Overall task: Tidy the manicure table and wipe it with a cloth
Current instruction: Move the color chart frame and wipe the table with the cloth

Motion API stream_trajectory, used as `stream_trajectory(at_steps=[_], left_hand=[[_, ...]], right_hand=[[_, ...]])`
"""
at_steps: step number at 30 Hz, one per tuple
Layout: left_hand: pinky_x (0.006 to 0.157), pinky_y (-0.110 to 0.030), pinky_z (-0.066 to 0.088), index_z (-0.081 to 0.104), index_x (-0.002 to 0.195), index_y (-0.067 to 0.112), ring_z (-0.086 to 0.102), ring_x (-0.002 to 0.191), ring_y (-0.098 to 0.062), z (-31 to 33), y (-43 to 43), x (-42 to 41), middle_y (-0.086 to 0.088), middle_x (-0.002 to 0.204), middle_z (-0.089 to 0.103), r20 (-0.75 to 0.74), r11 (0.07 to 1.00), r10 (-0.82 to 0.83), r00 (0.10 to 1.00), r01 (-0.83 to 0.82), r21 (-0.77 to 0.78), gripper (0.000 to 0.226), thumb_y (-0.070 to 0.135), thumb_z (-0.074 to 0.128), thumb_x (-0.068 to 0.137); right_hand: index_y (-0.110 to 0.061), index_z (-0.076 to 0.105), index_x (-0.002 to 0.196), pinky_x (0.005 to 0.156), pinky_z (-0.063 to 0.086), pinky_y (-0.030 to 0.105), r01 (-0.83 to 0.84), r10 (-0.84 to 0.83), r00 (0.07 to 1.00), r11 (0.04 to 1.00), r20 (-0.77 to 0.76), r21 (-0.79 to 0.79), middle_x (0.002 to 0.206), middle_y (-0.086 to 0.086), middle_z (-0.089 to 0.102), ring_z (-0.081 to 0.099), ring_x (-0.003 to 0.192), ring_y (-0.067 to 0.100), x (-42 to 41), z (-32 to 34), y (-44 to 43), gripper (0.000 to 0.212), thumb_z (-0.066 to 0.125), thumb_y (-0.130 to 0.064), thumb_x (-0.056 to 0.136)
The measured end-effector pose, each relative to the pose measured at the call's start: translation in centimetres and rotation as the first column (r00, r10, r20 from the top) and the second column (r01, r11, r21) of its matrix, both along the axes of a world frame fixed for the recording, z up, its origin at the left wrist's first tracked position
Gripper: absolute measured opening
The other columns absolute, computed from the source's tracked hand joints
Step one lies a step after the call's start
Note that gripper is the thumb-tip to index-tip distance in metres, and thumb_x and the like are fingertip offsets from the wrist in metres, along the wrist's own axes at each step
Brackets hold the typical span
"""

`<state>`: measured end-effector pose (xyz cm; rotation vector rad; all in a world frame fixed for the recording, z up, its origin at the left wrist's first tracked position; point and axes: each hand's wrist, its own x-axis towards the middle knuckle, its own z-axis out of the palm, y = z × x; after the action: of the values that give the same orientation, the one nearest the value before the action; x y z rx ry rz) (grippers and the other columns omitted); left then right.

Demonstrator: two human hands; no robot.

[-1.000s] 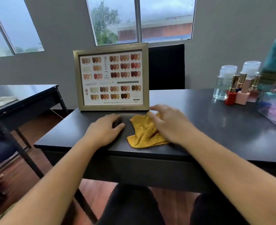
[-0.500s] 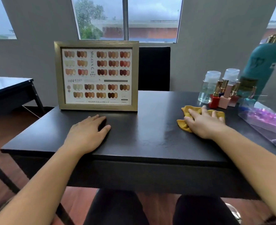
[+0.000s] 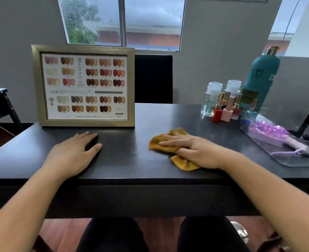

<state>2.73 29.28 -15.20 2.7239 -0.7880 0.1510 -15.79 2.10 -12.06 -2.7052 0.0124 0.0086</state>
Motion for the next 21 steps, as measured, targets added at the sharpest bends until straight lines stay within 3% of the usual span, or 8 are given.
stream_trajectory(at_steps=[2, 5, 8, 10, 13, 16, 18, 21], left_hand=[[0.113, -0.036, 0.019, 0.029, 0.142, 0.038, 0.018, 0.142, -0.009, 0.1, 0.0, -0.1, 0.013, 0.153, 0.024, -0.009, 1.000, -0.001, 1.000, 0.001, -0.003, 0.055, 0.058, 0.032, 0.090], [0.113, -0.035, 0.019, 0.029, 0.142, 0.038, 0.017, 0.142, -0.009, 0.1, 0.0, -0.2, 0.013, 0.153, 0.024, -0.009, 1.000, 0.005, 1.000, -0.005, -0.001, 0.055, 0.057, 0.032, 0.090], [0.113, -0.036, 0.019, 0.029, 0.142, 0.037, 0.018, 0.142, -0.009, 0.1, -0.1, -0.3, 0.013, 0.153, 0.024, -0.003, 1.000, 0.009, 1.000, -0.009, 0.005, 0.055, 0.057, 0.032, 0.090], [0.113, -0.036, 0.019, 0.029, 0.142, 0.037, 0.018, 0.142, -0.010, 0.2, -0.1, -0.3, 0.012, 0.153, 0.024, -0.006, 1.000, 0.009, 1.000, -0.009, 0.010, 0.056, 0.057, 0.032, 0.090], [0.113, -0.036, 0.019, 0.029, 0.142, 0.037, 0.018, 0.142, -0.010, 0.4, -0.1, -0.3, 0.012, 0.153, 0.023, -0.014, 1.000, 0.006, 1.000, -0.006, 0.015, 0.056, 0.057, 0.031, 0.090], [0.113, -0.036, 0.019, 0.029, 0.142, 0.038, 0.017, 0.142, -0.009, 0.5, 0.0, -0.5, 0.012, 0.154, 0.023, -0.026, 1.000, 0.008, 1.000, -0.008, 0.014, 0.055, 0.057, 0.031, 0.090], [0.114, -0.036, 0.019, 0.029, 0.142, 0.037, 0.017, 0.142, -0.010, 0.5, -0.1, -0.6, 0.012, 0.154, 0.023, -0.032, 1.000, 0.001, 1.000, -0.001, 0.013, 0.055, 0.056, 0.032, 0.091], [0.114, -0.036, 0.019, 0.029, 0.142, 0.037, 0.017, 0.143, -0.010, 0.6, 0.0, -0.6, 0.011, 0.154, 0.023, -0.037, 1.000, -0.005, 0.999, 0.005, 0.003, 0.054, 0.055, 0.033, 0.091]], right_hand=[[-0.039, 0.032, 0.144, 0.119, 0.001, 0.031, 0.255, -0.257, 0.966, 0.961, 0.000, -0.108, 0.158, -0.013, 0.017, 0.005, 0.146, 0.009, -1.2, -0.4, -2.9, 0.046, 0.035, -0.026, 0.100], [-0.031, 0.019, 0.150, 0.119, 0.002, 0.043, 0.610, -0.634, 0.774, 0.745, -0.001, -0.268, 0.161, 0.001, 0.007, 0.002, 0.147, 0.026, -2.3, -1.5, -4.7, 0.052, 0.024, -0.039, 0.099], [-0.024, 0.015, 0.152, 0.117, 0.005, 0.048, 0.710, -0.738, 0.674, 0.650, -0.005, -0.269, 0.161, 0.008, 0.004, 0.003, 0.146, 0.034, -1.3, -1.9, -2.4, 0.057, 0.022, -0.040, 0.097], [-0.025, 0.014, 0.152, 0.117, 0.004, 0.048, 0.609, -0.627, 0.778, 0.740, 0.035, -0.287, 0.161, 0.008, 0.005, 0.004, 0.146, 0.034, 0.2, -2.1, 0.6, 0.056, 0.023, -0.039, 0.098], [-0.038, 0.021, 0.149, 0.118, 0.001, 0.040, 0.266, -0.253, 0.964, 0.928, 0.085, -0.259, 0.161, -0.003, 0.009, 0.004, 0.148, 0.023, 1.6, -2.1, 5.4, 0.052, 0.029, -0.037, 0.097], [-0.049, 0.027, 0.143, 0.119, -0.002, 0.033, 0.004, 0.003, 0.999, 0.989, 0.044, -0.150, 0.158, -0.019, 0.011, 0.000, 0.147, 0.008, 0.6, -1.5, 6.5, 0.050, 0.031, -0.033, 0.096], [-0.052, 0.031, 0.140, 0.119, -0.001, 0.030, -0.043, 0.048, 0.998, 0.993, 0.047, -0.109, 0.155, -0.025, 0.013, 0.001, 0.145, 0.002, -1.1, -1.2, 5.1, 0.048, 0.032, -0.031, 0.097], [-0.050, 0.033, 0.140, 0.119, 0.001, 0.030, 0.058, -0.053, 0.997, 0.993, 0.056, -0.098, 0.155, -0.023, 0.017, 0.003, 0.145, 0.000, -4.0, -1.2, 1.5, 0.048, 0.036, -0.027, 0.098]])
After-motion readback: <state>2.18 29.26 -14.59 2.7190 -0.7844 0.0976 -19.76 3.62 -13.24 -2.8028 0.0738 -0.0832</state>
